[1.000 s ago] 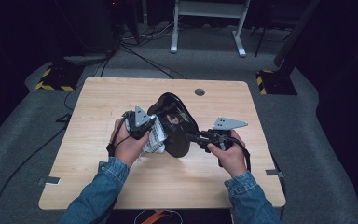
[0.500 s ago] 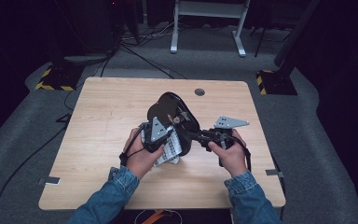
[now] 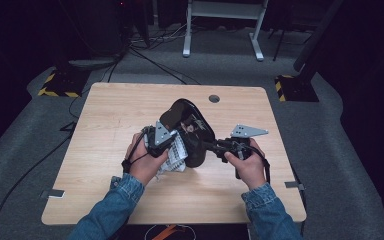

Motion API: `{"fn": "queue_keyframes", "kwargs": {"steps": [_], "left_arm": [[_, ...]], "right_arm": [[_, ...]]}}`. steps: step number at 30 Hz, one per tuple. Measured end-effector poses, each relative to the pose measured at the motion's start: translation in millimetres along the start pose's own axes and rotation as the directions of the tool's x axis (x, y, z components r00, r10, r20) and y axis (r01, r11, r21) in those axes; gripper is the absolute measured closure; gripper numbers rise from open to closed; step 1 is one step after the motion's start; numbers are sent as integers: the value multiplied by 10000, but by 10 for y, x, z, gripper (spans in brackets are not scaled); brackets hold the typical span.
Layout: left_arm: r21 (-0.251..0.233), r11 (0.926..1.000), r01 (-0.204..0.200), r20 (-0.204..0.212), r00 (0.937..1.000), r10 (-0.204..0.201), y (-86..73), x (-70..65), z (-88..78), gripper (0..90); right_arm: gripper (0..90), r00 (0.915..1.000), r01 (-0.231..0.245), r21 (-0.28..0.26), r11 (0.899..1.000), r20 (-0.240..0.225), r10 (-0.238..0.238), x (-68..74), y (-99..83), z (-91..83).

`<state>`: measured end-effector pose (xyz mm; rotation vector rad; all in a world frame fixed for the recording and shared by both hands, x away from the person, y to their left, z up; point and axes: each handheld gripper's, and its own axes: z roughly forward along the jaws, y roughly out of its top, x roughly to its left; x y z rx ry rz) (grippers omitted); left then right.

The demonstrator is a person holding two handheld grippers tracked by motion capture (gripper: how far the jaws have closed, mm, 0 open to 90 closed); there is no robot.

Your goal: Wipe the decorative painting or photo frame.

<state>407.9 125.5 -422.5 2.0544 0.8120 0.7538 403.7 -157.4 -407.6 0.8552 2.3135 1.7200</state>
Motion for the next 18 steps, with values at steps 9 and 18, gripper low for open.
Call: {"fn": "queue_keyframes", "kwargs": {"steps": [9,18], "left_arm": [[258,9980,568,-665,9963,-550,-100,303,51,773],[173,9961,864,-393,9955,-857,-131,280,60,773]], "right_arm": [[766,10000,-14,-22,10000,-78,14,-3,-2,2],[765,10000,-2,-42,10000,-80,2,-5,-3,4]]}}
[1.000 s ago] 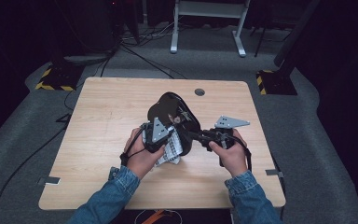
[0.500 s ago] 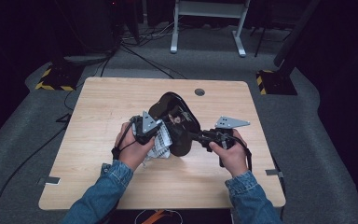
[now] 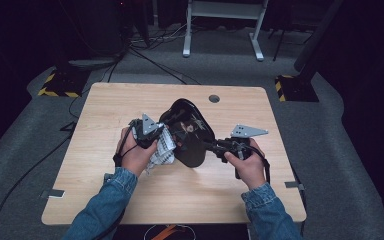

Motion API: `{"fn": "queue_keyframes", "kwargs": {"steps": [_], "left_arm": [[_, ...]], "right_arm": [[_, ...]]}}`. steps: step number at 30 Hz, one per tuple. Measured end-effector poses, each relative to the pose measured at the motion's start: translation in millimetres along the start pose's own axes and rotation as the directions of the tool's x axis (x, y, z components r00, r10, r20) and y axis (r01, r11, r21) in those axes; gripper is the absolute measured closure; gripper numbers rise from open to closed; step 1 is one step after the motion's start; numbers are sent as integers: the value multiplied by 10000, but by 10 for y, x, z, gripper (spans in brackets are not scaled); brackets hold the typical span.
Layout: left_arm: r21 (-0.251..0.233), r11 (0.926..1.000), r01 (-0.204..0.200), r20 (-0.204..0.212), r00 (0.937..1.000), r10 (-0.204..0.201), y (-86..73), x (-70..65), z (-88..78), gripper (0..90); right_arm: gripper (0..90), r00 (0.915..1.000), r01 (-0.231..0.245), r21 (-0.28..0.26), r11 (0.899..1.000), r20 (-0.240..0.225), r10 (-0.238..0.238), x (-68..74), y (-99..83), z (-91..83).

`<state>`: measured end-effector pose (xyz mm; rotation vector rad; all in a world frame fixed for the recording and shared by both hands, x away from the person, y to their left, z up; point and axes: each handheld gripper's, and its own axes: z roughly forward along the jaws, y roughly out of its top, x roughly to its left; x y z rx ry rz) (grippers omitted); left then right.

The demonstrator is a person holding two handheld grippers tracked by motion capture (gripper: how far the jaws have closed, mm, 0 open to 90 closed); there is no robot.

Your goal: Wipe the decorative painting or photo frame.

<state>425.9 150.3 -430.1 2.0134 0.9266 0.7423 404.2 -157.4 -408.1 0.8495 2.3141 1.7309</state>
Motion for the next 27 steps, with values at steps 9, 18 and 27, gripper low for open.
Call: {"fn": "queue_keyframes", "kwargs": {"steps": [9,18,27], "left_arm": [[-455,9963,-730,843,9935,766,33,-452,-49,773],[-615,9920,-1101,1183,9861,1167,54,-612,-60,771],[-375,9961,-798,859,9929,828,-31,-432,-12,770]], "right_arm": [[767,10000,-39,-39,10000,61,39,-5,-4,-6],[770,10000,-18,-49,10000,83,18,-20,-5,-16],[768,10000,-46,-40,10000,65,46,-11,-4,-13]]}}
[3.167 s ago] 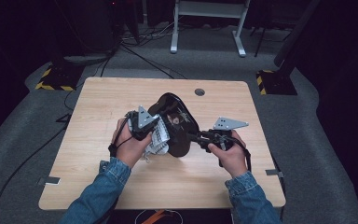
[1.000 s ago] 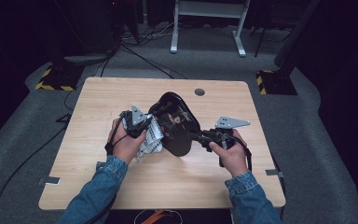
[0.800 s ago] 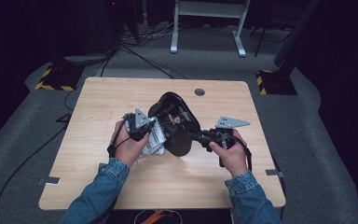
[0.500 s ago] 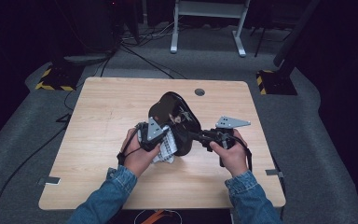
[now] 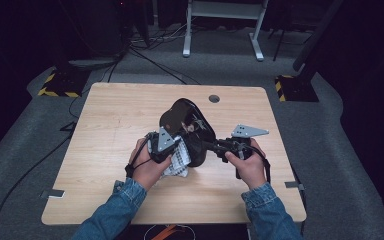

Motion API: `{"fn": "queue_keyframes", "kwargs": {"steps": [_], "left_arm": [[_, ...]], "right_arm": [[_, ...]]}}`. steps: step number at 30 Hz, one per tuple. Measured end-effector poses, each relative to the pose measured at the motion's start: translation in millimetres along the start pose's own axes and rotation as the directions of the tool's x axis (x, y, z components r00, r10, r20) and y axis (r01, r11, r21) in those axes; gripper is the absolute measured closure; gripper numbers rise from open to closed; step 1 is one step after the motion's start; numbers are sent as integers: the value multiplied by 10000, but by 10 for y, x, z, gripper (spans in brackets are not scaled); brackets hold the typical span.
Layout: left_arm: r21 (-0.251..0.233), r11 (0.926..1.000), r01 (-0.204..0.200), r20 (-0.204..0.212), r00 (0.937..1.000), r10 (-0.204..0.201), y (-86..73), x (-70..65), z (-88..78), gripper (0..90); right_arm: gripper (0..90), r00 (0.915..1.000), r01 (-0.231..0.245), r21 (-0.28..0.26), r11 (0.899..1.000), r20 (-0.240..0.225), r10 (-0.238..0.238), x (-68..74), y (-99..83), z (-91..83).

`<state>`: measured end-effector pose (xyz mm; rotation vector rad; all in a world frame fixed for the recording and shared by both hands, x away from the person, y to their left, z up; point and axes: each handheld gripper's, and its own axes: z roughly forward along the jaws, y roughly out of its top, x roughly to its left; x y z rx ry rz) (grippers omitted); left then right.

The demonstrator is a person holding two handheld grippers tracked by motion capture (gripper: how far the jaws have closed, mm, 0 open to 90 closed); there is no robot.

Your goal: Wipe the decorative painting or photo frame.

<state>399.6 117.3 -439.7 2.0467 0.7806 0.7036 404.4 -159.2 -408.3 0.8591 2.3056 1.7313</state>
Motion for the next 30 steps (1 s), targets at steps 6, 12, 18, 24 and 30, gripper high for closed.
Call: {"fn": "queue_keyframes", "kwargs": {"steps": [6,12,18,24,30], "left_arm": [[154,9990,410,-258,9988,-406,-45,157,17,768],[302,9976,622,-549,9967,-605,-55,296,27,767],[400,9942,997,-886,9915,-958,-93,448,36,767],[395,9904,1324,-1060,9862,-1276,-134,547,21,766],[415,9903,1327,-774,9886,-1293,-126,448,29,768]], "right_arm": [[766,10000,-9,12,10000,-29,10,-2,-2,-3],[763,9999,-65,14,10000,-90,65,-12,-8,-10],[763,9999,-35,-3,10000,-126,35,-11,-12,-12],[765,9999,-3,-26,10000,-106,3,-2,-9,-4],[764,10000,-22,-30,10000,-95,22,2,-11,-1]]}}
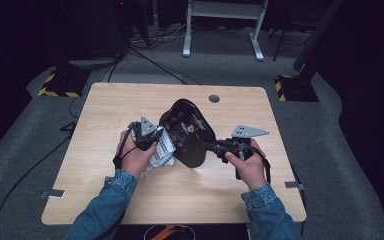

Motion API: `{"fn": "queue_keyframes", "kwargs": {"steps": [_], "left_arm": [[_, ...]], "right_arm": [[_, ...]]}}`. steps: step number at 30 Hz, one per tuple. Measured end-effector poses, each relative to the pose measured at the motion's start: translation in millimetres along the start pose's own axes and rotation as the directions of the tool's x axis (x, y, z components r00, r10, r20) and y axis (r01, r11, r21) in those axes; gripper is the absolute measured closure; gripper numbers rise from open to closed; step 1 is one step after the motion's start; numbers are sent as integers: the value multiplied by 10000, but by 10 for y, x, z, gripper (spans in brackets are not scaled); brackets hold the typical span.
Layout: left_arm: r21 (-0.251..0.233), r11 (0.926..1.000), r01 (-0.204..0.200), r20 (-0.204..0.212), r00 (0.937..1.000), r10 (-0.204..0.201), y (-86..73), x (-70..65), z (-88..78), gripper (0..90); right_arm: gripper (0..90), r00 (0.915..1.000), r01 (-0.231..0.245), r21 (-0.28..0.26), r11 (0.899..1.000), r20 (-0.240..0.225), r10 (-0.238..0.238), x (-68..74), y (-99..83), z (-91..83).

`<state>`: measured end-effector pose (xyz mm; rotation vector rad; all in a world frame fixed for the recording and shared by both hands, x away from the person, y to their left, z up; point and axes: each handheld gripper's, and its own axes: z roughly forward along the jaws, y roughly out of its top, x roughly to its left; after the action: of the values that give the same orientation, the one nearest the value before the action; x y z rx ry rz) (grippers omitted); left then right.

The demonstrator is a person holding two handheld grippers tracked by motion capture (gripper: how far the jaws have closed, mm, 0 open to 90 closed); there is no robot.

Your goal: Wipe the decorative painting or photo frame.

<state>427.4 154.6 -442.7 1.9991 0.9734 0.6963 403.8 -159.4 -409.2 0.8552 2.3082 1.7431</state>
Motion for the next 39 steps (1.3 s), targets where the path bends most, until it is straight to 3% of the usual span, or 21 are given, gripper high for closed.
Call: {"fn": "queue_keyframes", "kwargs": {"steps": [5,13,21,24,29,39], "left_arm": [[-45,9993,-367,276,9989,368,17,-187,-14,769],[-307,9979,-575,868,9944,600,-37,-448,-33,768],[-478,9949,-892,1188,9884,943,-26,-610,-59,767],[-555,9950,-829,1216,9886,892,-38,-596,-56,766],[-321,9979,-558,789,9952,582,-102,-440,-22,764],[14,9999,-114,-11,9999,114,-165,-156,27,759]], "right_arm": [[761,10000,-59,5,10000,-29,59,0,-1,2],[760,10000,-86,23,10000,-50,86,-4,0,0],[761,9999,-139,2,9999,-62,139,-8,-1,1],[761,9999,-153,-10,9999,-76,153,-16,-2,1],[761,9999,-146,61,9999,-51,147,-3,2,0],[759,9999,-128,125,9998,-90,129,14,7,10]]}}
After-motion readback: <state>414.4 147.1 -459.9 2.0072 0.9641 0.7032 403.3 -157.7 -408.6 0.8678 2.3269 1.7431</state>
